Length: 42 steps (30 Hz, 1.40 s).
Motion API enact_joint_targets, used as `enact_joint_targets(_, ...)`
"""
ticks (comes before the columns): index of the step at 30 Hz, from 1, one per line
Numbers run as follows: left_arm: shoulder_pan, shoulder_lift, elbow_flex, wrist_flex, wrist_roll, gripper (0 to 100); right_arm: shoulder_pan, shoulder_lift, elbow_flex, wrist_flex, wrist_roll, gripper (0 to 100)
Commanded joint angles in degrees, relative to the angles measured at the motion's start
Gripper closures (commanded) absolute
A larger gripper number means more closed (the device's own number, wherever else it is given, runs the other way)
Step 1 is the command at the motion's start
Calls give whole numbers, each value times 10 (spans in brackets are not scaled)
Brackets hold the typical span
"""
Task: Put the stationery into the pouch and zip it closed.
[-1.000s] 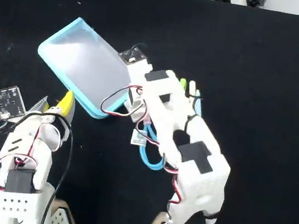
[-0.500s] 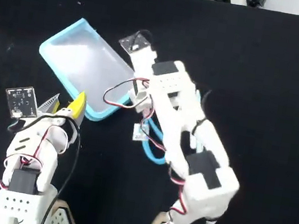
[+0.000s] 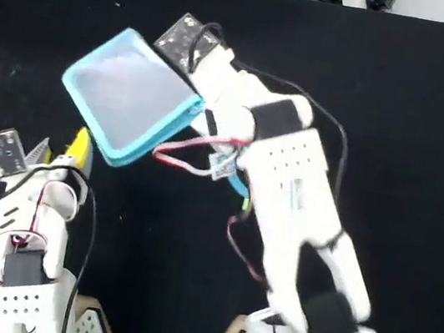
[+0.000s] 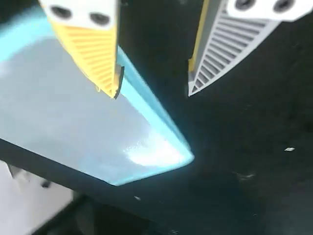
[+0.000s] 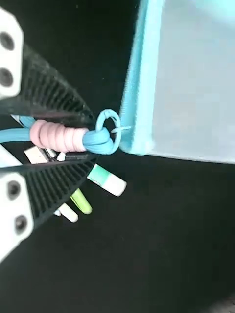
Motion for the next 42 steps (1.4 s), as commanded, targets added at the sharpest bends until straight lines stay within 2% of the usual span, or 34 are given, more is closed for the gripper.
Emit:
enact_joint_targets(1, -47, -2, -55, -7, 42, 777, -33, -95, -31, 1, 5, 988)
enact_joint_targets(9, -98, -2, -116, -6, 61, 777, -75, -182, -30, -16, 6, 988)
enact_joint_targets(16, -93, -2, -197, -10, 55, 773, -89, -210, -29, -32, 6, 988)
enact_joint_targets(23, 0, -2, -202, -26, -57, 774, -90, -231, -28, -32, 6, 988)
enact_joint_targets(29, 7, -2, -196, -101, -70, 776, -90, -235, -28, -28, 3, 988)
enact_joint_targets(37, 11, -2, -211, 62, -70, 773, -90, -232, -28, -36, 1, 988)
enact_joint_targets(40, 50, -2, -247, 138, -76, 773, -90, -232, -28, -79, -46, 988)
enact_joint_targets(42, 102, -2, -265, 178, -100, 773, -90, -231, -28, -116, -93, 988)
